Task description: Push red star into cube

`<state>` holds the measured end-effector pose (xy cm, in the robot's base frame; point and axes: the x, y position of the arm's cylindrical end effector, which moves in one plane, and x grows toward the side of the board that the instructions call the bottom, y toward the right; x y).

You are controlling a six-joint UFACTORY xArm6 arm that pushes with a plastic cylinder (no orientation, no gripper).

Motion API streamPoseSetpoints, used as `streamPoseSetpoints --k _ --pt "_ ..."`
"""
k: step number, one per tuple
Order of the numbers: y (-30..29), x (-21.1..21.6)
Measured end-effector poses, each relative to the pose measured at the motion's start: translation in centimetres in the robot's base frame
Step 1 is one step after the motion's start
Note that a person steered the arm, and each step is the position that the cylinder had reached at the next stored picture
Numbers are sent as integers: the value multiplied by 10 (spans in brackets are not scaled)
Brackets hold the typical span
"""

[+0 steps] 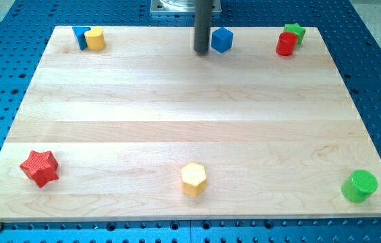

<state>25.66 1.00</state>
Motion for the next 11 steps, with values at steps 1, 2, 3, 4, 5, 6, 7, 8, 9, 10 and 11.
streamPoseSetpoints --k 1,2,3,4,5,6,7,8,9,10,11 --pt "50 -14" --pt "113 -15" --pt "138 -15" --pt "98 19" --pt "12 125" --pt "-59 213" --pt "-125 265" --pt "-137 337" --pt "-231 351" --pt "-221 284" --pt "-209 245"
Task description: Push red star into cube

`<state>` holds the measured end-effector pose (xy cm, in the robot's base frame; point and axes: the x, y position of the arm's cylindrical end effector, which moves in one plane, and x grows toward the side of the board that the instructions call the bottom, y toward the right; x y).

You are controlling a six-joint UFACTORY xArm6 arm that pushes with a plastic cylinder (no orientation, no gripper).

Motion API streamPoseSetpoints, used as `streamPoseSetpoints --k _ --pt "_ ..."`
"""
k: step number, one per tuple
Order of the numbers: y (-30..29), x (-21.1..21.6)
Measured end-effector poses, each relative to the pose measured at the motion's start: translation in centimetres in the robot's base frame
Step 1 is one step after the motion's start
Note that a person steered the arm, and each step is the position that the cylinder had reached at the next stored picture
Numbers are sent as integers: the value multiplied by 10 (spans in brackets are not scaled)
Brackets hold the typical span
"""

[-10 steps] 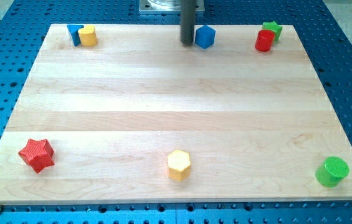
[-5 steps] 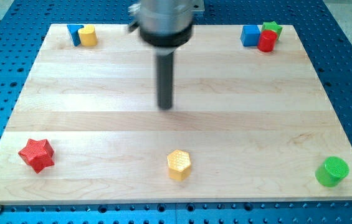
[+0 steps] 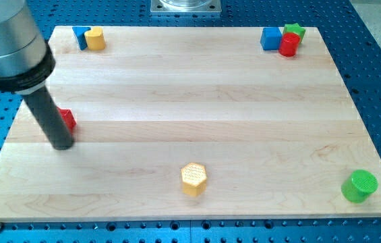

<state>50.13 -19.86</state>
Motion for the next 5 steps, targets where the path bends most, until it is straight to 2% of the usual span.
streamPoseSetpoints --k 1,2,3,4,5 --pt "-40 -7" --pt "-23 -46" --pt "61 -87" --pt "90 -141" --pt "163 -181"
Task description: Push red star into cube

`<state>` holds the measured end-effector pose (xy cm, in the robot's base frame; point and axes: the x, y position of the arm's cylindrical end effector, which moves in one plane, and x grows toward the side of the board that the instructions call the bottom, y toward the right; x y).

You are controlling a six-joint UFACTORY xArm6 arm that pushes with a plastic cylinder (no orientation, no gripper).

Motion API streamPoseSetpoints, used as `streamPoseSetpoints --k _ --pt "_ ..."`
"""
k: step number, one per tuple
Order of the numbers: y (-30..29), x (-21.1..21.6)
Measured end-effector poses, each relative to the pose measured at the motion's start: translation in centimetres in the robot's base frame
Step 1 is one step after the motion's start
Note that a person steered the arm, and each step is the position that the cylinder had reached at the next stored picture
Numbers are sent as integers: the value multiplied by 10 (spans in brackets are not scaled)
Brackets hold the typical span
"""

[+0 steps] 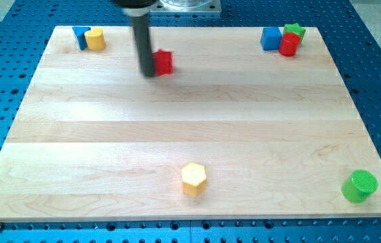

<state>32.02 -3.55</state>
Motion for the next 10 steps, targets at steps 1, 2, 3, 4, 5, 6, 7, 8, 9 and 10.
streamPoseSetpoints --k 1,2,3,4,5,6,7,8,9,10 --pt "60 -21" --pt "18 -52" --pt "86 -56" --pt "174 -46" --pt "172 -13" --pt "190 34" --pt "214 29" --pt "218 12" --pt "219 -2" --pt "218 -15"
